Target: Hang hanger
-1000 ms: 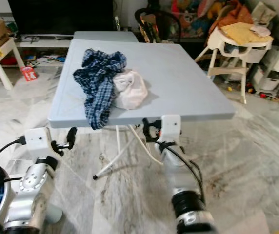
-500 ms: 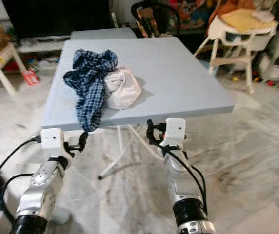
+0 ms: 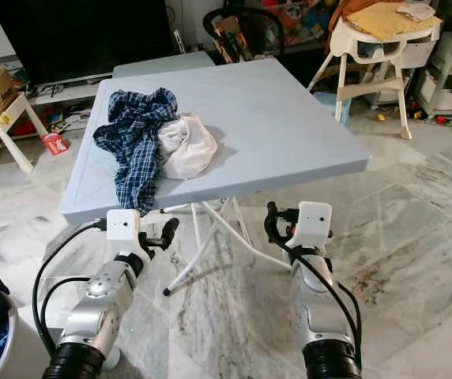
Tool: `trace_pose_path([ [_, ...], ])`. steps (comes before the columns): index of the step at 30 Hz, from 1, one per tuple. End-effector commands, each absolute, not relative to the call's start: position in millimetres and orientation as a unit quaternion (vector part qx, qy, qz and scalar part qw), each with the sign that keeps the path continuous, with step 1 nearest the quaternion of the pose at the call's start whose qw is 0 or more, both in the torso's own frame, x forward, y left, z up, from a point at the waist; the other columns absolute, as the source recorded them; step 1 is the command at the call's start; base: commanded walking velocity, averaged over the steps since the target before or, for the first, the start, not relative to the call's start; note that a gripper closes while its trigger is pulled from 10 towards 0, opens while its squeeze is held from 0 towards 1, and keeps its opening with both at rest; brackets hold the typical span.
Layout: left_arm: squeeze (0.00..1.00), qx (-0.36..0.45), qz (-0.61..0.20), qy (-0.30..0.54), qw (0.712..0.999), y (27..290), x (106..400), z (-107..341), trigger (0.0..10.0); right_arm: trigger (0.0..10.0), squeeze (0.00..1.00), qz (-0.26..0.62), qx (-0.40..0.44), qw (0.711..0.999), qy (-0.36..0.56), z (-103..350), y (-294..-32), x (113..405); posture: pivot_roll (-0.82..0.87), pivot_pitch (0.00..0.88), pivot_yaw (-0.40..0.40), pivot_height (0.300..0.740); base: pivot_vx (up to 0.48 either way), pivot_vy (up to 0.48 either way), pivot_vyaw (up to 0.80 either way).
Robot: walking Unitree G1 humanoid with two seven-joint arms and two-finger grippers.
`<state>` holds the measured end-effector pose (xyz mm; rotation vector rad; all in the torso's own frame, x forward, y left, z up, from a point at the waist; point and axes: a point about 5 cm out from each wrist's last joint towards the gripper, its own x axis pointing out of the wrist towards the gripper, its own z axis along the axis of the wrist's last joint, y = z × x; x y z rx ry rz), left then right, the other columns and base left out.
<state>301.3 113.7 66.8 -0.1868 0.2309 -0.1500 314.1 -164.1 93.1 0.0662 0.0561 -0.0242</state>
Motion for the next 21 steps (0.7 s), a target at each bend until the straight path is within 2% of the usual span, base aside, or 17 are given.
trace_pose_path([
  [1,0.00,-0.097,-0.076,0.107,0.987,119,299,70,10.0,10.0,0.00,-0.004,0.031,0.999,0.025,99,-161,315,-0.11,0.000,0.051,0.740,0.000,0.000,0.00],
  [6,0.00,-0.101,-0.087,0.092,0.987,129,294,73,10.0,10.0,0.00,-0.001,0.028,0.999,0.027,101,-160,318,-0.12,0.000,0.028,0.740,0.000,0.000,-0.21],
  [10,0.00,-0.086,-0.084,0.101,0.988,138,290,64,10.0,10.0,0.00,0.023,0.021,0.999,0.025,102,-153,316,-0.12,0.000,0.019,0.740,0.000,0.000,-0.80],
  [12,0.00,-0.102,-0.058,0.105,0.988,143,287,61,10.0,10.0,0.00,0.035,0.015,0.999,0.034,97,-150,312,-0.10,0.000,0.020,0.740,0.000,0.000,-0.80],
  [21,0.00,-0.114,-0.091,0.101,0.984,131,285,65,10.0,10.0,0.00,0.036,0.013,0.999,0.023,103,-148,314,-0.12,0.000,0.026,0.740,0.200,0.000,-0.80],
])
